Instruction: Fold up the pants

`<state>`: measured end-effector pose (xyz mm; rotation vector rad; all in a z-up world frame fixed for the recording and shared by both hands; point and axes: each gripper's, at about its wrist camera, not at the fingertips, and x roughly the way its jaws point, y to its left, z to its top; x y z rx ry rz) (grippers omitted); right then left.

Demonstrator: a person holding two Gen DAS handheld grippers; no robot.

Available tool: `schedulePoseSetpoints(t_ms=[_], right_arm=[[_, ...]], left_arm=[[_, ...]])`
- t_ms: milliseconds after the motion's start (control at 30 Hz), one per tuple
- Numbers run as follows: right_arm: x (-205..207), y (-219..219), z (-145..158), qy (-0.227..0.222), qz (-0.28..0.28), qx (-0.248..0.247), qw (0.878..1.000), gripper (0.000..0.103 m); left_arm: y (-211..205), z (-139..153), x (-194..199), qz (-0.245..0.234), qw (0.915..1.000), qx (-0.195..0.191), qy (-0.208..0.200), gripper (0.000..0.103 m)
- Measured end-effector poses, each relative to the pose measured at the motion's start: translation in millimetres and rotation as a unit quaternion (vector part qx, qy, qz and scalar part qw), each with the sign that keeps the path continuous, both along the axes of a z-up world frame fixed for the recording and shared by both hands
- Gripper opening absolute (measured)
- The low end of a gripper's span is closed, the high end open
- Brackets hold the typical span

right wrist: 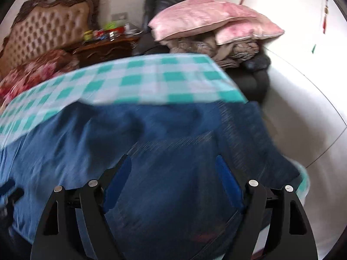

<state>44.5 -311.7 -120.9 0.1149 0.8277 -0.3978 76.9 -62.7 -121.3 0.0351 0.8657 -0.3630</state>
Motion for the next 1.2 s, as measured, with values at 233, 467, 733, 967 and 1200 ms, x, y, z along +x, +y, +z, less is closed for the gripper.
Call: schedulePoseSetpoints(t_ms=[233,467,733,967,1200], right_arm=[[-10.1,25.3,-32.5,0.056,0.007,-0.009,0.998,0.080],[-26.2,19.3,-31.7,0.072,0.001,-0.007,0.997,0.085],[-27.3,51.1,-14.7,0.066,0.015,-0.015,0.998,0.085],[-19.3,91.9,-10.7,0.060,0.069,-0.007,0.996,0.085],[-15.7,102.1,-38.1,0.104,0.076,-0.014,0.992,0.086]], left_arm=[[53.0,-9.0,-3.0,0.052,0.9984,0.021,0.009,0.057],[139.7,-26.4,-3.1,0.122,0.9917,0.035,0.021,0.059],[208.3,-17.5,-8.5,0.208,0.9739,0.085,0.026,0.066],[197.2,1.8,-5.0,0.202,0.9734,0.107,0.010,0.072],[187.1,3.3,-4.7,0.191,0.9753,0.110,0.011,0.077]])
